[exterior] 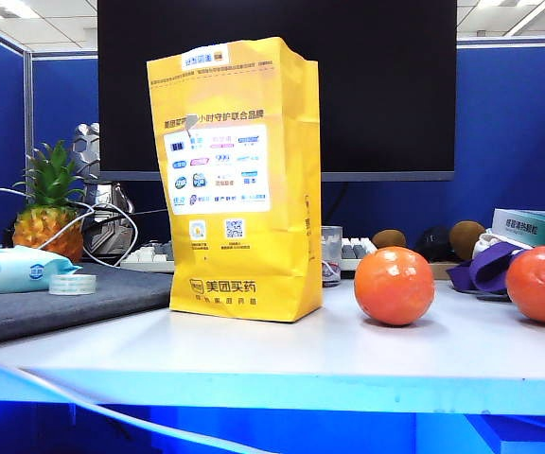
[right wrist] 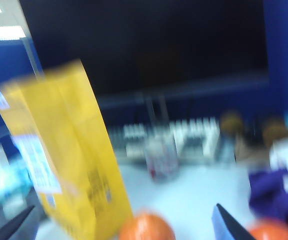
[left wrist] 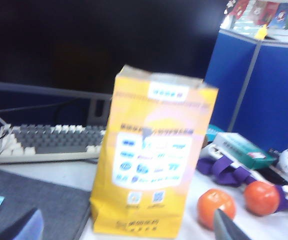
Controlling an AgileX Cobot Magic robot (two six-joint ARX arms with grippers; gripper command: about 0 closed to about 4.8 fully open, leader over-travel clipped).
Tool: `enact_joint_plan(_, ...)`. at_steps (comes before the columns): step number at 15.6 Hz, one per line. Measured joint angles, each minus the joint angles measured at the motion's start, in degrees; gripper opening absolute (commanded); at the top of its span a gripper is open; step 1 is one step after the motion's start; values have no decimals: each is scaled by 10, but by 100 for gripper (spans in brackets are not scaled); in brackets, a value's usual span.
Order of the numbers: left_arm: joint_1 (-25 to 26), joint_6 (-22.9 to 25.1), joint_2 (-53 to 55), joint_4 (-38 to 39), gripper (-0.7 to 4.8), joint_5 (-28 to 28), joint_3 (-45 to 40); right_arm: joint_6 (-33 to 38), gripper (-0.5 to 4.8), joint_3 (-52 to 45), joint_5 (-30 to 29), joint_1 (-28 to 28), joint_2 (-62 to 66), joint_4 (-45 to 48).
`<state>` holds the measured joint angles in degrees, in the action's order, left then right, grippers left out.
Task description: Pick up the orange and throw it into the yellow paper bag.
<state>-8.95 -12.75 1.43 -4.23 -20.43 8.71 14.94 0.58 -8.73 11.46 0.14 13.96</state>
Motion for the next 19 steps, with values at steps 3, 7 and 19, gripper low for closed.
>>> enact_joint_plan(3, 0, 37, 61, 20, 479, -6, 47, 0, 479, 0, 8, 0, 0, 1)
enact_joint_plan(7, 0, 92, 199, 34, 479, 0, 122, -11, 479, 30, 83, 0, 3, -68)
enact_joint_plan(19, -241, 203, 568, 202, 479, 132, 410, -31, 479, 350, -5, 1, 586, -106)
